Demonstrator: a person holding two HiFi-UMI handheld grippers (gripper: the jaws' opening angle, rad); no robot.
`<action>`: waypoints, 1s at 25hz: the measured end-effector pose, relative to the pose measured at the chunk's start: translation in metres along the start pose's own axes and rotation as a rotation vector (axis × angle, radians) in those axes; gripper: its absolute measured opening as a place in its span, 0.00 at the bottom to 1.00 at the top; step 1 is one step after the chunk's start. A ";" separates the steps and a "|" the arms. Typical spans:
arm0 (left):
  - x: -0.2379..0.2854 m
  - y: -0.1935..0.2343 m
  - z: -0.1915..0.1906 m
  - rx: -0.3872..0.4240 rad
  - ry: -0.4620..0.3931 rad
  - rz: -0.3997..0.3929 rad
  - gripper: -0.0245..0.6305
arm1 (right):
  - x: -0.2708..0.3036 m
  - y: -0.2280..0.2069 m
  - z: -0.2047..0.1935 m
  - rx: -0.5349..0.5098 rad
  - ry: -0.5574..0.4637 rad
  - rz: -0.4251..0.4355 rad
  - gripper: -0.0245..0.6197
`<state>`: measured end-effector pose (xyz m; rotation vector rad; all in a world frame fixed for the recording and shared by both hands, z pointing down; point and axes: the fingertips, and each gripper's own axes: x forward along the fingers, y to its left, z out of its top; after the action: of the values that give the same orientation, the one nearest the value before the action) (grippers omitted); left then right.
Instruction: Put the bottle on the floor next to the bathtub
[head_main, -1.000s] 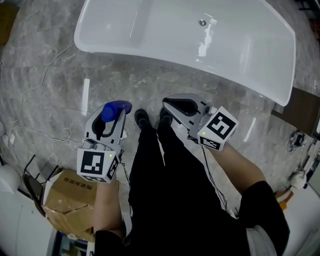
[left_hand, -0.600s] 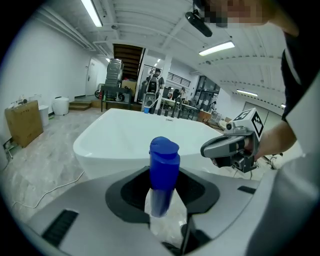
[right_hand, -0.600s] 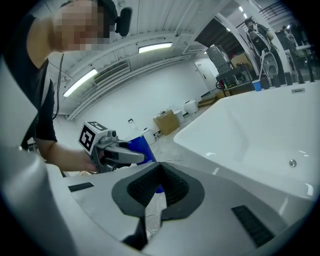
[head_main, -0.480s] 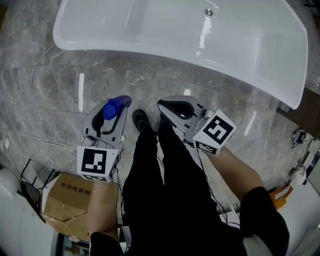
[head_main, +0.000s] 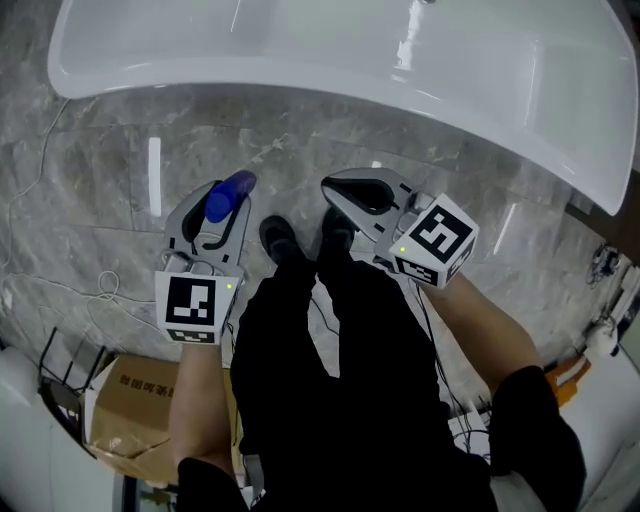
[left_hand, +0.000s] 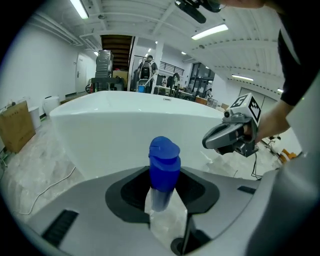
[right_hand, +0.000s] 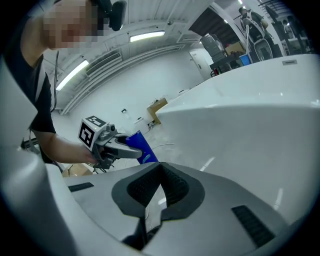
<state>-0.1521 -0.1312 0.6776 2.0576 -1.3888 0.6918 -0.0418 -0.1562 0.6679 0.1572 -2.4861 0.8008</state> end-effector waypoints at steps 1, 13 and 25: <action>0.008 0.001 -0.007 -0.005 -0.005 -0.011 0.28 | 0.007 -0.005 -0.007 -0.003 0.004 0.005 0.08; 0.092 0.026 -0.075 0.030 0.005 -0.079 0.28 | 0.086 -0.051 -0.035 -0.092 -0.013 0.054 0.08; 0.163 0.046 -0.125 0.179 0.010 -0.160 0.28 | 0.132 -0.098 -0.088 -0.133 -0.024 0.085 0.08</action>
<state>-0.1546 -0.1643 0.8856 2.2716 -1.1777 0.7804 -0.0912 -0.1797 0.8459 0.0145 -2.5739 0.6683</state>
